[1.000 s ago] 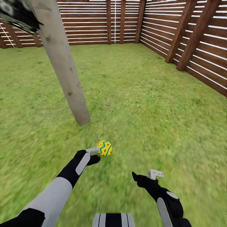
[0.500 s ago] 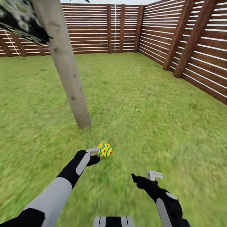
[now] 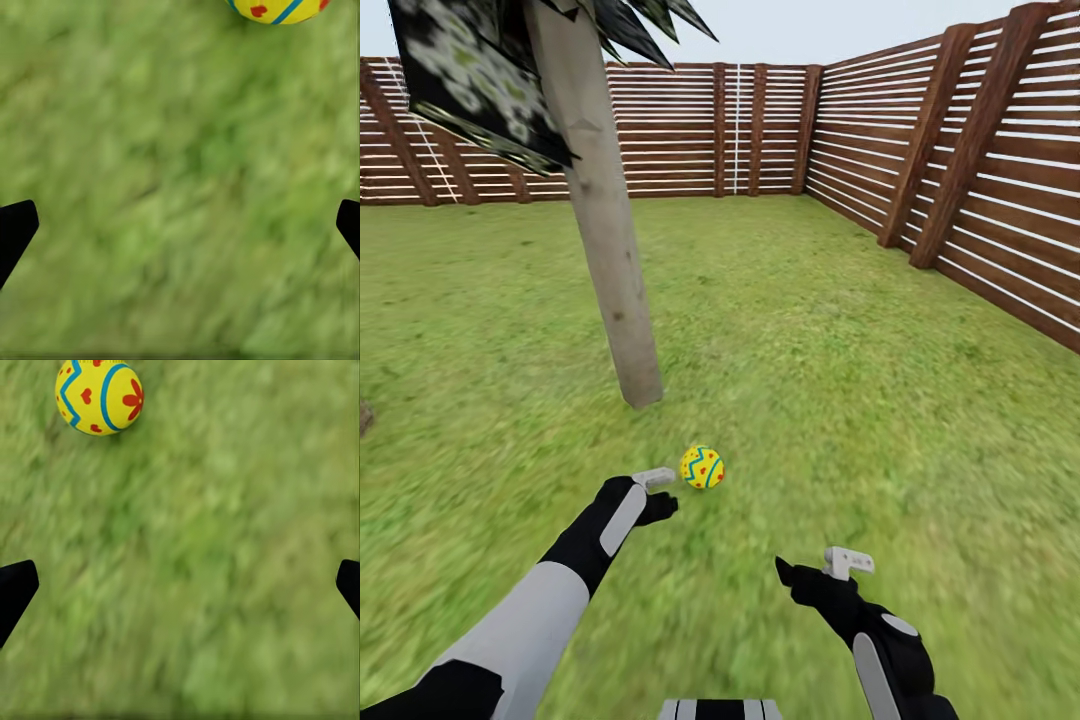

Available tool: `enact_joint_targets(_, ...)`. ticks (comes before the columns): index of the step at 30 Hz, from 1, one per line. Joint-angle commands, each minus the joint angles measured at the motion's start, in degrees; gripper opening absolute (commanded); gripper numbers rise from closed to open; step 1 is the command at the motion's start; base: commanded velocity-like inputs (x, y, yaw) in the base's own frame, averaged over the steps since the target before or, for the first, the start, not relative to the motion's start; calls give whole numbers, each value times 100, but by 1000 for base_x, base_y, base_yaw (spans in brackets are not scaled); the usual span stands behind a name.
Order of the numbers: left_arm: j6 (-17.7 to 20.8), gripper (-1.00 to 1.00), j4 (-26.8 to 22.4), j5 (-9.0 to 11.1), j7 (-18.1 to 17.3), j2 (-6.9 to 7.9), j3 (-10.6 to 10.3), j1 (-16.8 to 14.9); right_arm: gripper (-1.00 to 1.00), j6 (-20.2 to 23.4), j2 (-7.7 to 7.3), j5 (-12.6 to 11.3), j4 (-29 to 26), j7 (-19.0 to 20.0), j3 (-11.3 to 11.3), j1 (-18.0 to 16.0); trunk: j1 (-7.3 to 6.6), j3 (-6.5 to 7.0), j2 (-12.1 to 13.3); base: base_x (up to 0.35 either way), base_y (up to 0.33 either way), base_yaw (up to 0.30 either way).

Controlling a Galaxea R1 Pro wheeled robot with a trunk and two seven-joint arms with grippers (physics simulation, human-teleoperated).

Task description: Take the three Easter eggs out of the wicker basket on the lawn in the garden, then place them on the lawn next to a single tree (choose any tree) so that all three eggs are next to the same tree and none are left in the basket.

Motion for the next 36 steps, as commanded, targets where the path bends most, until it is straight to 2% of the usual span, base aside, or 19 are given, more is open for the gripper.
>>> enact_joint_targets(1, 11, 100, -9, 62, 55, 3, -17, -3, 100, 26, 0, -31, -3, -11, -4, -2, -4, 20, 0, -25, 0, 35)
enact_joint_targets(8, 11, 100, -7, 55, 57, 3, -16, -3, 100, 26, 5, -25, 10, -39, -1, -2, -22, 178, 9, -28, 0, 75)
enact_joint_targets(15, 13, 100, -17, 64, 64, 3, -16, -3, 100, 26, 9, -22, 29, -48, 0, -5, -40, 333, 18, -181, 44, 271)
enact_joint_targets(28, 6, 100, 6, 80, 67, 3, -16, -3, 100, 26, 11, -26, 40, -45, 1, -6, -73, 621, 36, -13, 3, 288)
enact_joint_targets(36, 6, 100, 9, 70, 67, 3, -23, -3, 100, 22, 6, -31, 48, -12, -6, -9, -94, 798, 47, 0, 0, 44)
